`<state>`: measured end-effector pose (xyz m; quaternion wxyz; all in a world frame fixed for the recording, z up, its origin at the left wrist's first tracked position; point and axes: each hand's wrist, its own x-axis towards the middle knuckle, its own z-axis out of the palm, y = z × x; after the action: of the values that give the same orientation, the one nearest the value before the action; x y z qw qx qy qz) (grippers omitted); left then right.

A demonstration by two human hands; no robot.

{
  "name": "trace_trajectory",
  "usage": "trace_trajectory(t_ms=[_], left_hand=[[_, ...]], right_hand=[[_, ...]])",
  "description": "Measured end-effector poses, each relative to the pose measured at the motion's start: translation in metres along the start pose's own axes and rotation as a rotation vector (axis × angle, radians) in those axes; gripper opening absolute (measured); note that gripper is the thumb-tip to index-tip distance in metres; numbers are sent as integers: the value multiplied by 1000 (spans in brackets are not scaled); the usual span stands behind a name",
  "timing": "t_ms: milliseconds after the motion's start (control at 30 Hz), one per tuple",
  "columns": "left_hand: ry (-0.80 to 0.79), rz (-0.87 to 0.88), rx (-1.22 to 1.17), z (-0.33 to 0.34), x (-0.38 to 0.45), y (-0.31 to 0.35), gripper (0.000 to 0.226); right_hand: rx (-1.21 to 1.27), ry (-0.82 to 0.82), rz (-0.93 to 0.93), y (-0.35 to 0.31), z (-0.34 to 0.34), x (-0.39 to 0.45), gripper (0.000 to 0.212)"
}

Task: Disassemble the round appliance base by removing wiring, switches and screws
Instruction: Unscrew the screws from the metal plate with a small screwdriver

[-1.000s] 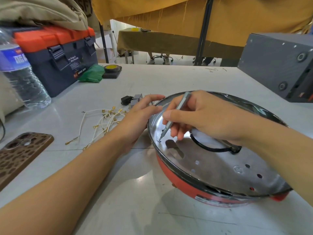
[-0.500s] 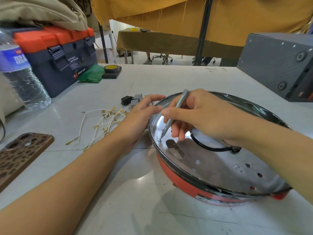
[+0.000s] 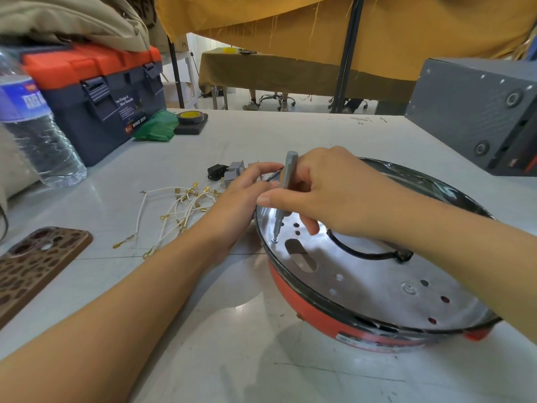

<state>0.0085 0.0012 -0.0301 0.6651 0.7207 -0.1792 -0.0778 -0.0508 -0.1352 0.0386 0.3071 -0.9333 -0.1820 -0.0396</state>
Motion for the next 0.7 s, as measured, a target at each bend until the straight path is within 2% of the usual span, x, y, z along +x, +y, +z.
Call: trace_trajectory(t_ms=[133, 233, 433, 700], left_hand=[[-10, 17, 20, -1, -1, 0, 36], [-28, 36, 24, -1, -2, 0, 27], [-47, 42, -25, -1, -1, 1, 25], [-57, 42, -54, -1, 1, -1, 16]], right_hand=[[30, -110, 66, -5, 0, 5, 39], [107, -173, 90, -6, -1, 5, 42], [252, -242, 98, -4, 0, 6, 32], [318, -334, 68, 1, -7, 9, 33]])
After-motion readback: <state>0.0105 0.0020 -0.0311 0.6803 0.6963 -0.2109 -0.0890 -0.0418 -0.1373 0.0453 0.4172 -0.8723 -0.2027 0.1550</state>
